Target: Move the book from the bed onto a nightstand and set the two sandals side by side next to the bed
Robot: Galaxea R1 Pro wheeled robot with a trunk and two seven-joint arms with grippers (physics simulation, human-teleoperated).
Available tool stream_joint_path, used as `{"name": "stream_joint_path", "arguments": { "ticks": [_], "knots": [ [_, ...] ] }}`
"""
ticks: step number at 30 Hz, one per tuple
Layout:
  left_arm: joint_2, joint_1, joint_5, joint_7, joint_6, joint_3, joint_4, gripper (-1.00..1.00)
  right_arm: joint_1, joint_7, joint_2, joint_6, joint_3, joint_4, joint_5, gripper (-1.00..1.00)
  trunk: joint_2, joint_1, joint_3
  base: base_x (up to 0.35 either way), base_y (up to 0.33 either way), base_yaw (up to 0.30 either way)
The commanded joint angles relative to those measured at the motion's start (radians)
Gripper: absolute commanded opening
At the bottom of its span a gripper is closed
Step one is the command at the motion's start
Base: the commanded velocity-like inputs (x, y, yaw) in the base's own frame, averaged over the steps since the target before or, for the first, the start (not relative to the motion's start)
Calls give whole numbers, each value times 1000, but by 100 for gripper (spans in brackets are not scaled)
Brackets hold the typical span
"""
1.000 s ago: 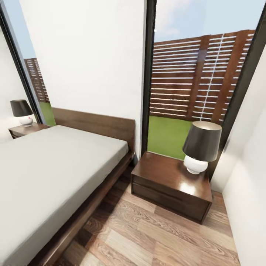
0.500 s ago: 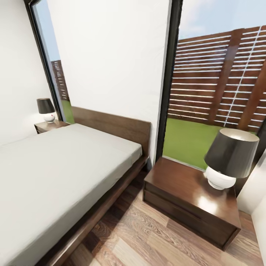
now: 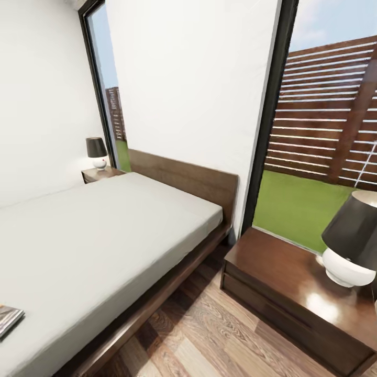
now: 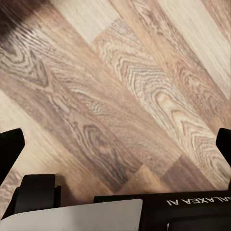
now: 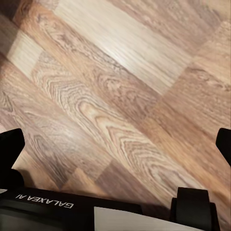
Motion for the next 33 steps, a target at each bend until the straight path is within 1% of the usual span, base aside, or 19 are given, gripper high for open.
{"name": "stream_joint_path", "arguments": {
  "ticks": [1, 7, 13, 23, 30, 33],
  "knots": [
    [0, -1, 0, -4, -2, 5, 2, 100, -2, 5, 0, -6, 4, 5, -8, 100, 0, 0, -1, 0, 0, 289],
    [0, -1, 0, -4, -2, 5, 2, 100, -2, 5, 0, -6, 4, 5, -8, 100, 0, 0, -1, 15, 0, 289],
    [0, -1, 0, -4, -2, 5, 2, 100, -2, 5, 0, -6, 4, 5, -8, 100, 0, 0, -1, 174, 0, 289],
    [0, -1, 0, -4, -2, 5, 2, 100, -2, 5, 0, -6, 4, 5, -8, 100, 0, 0, -1, 12, 0, 289],
    [0, -1, 0, -4, -2, 5, 2, 100, -2, 5, 0, -6, 4, 5, -8, 100, 0, 0, -1, 188, -81, 289],
    [0, -1, 0, -4, -2, 5, 2, 100, -2, 5, 0, -6, 4, 5, -8, 100, 0, 0, -1, 60, -31, 289]
  ]
}}
